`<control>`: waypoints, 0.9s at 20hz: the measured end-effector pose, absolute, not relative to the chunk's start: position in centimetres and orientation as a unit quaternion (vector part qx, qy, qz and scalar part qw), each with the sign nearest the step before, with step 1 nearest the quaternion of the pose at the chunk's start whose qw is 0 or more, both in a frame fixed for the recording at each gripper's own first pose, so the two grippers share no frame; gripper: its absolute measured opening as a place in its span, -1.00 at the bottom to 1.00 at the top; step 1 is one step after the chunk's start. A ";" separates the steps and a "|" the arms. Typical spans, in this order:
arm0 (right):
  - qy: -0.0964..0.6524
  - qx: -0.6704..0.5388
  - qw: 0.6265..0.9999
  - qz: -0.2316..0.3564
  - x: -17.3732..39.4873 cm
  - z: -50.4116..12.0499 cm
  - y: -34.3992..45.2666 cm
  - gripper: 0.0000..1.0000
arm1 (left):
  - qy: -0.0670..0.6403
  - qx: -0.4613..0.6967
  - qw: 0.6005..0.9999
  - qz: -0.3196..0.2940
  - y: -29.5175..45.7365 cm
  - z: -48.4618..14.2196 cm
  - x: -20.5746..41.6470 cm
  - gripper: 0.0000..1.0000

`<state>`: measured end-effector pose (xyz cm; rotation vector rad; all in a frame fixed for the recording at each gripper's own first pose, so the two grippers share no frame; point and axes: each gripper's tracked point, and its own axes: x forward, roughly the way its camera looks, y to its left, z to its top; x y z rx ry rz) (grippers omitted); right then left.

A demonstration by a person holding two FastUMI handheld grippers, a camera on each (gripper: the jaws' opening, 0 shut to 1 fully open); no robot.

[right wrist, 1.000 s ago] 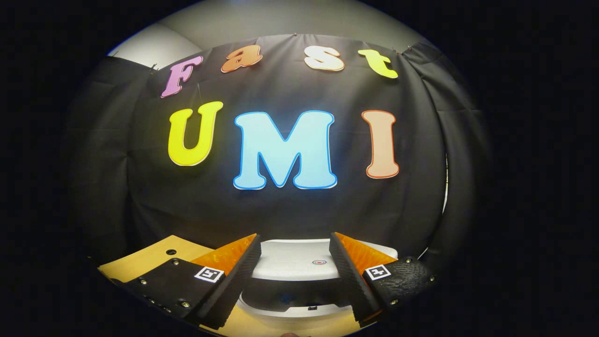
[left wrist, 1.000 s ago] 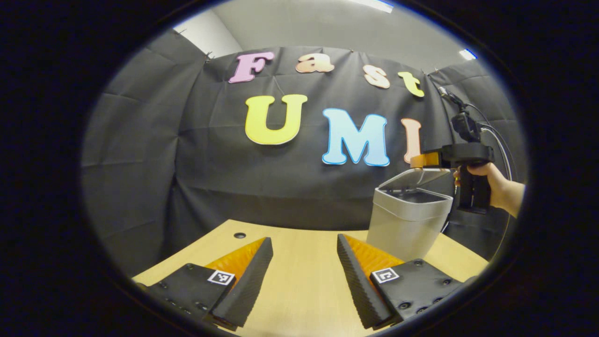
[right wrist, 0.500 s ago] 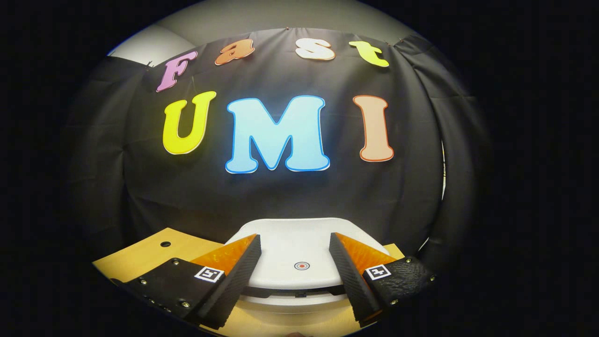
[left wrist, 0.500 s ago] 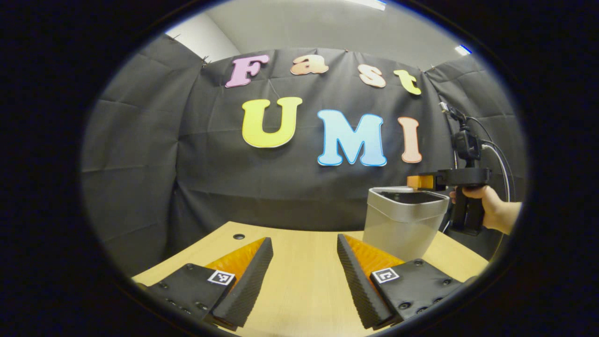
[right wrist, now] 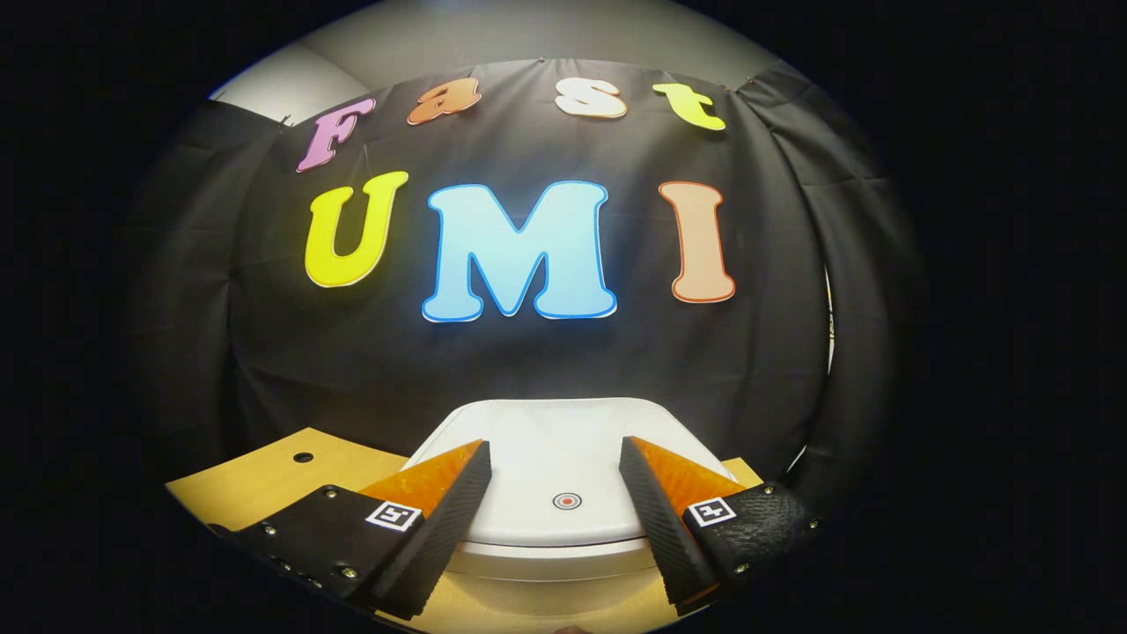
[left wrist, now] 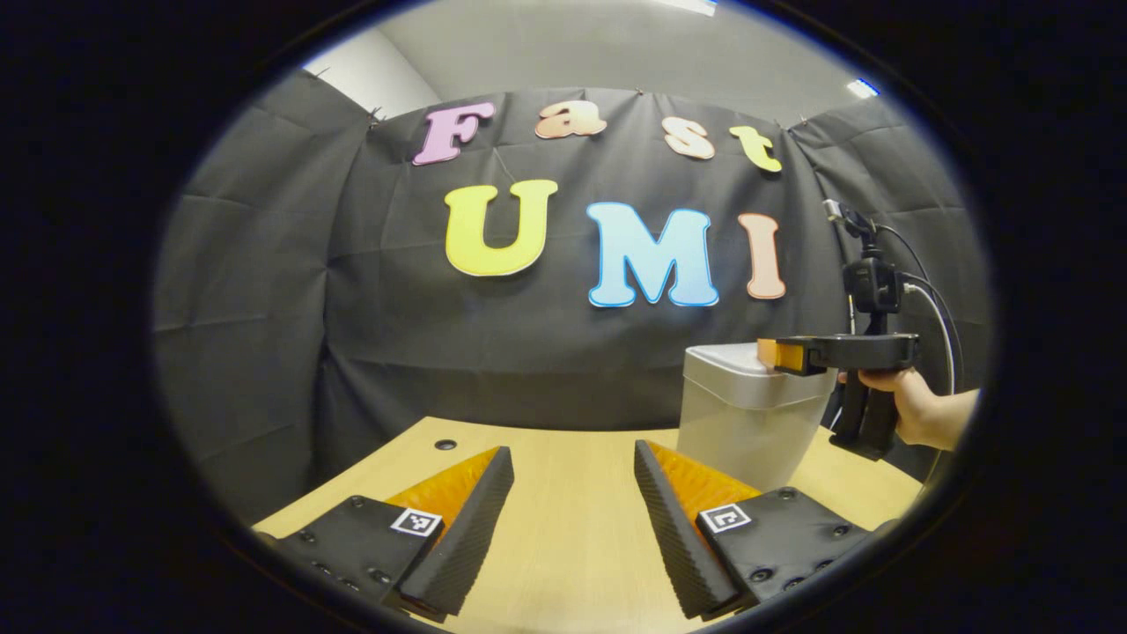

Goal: Press the lid of the desktop garbage bin to open it, pick up the crumpled paper on the desktop and throw it into the bin, then pick up the pop can on the desktop and drop it into the bin, and finally close the garbage bin lid.

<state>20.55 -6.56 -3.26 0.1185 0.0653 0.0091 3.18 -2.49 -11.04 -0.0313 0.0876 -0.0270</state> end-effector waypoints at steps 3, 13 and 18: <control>0.027 0.060 0.998 0.002 20.5 -3.3 -6.6 0.89 | 0.046 -0.018 0.999 -0.014 -2.2 -11.1 3.6 0.82; 0.032 0.055 0.998 -0.007 20.5 -3.9 -6.5 0.89 | 0.054 -0.029 0.998 -0.028 -1.4 -11.3 4.2 0.82; 0.019 0.061 0.998 -0.008 20.6 -4.6 -6.4 0.92 | 0.059 -0.028 0.997 -0.028 -1.1 -11.6 4.7 0.82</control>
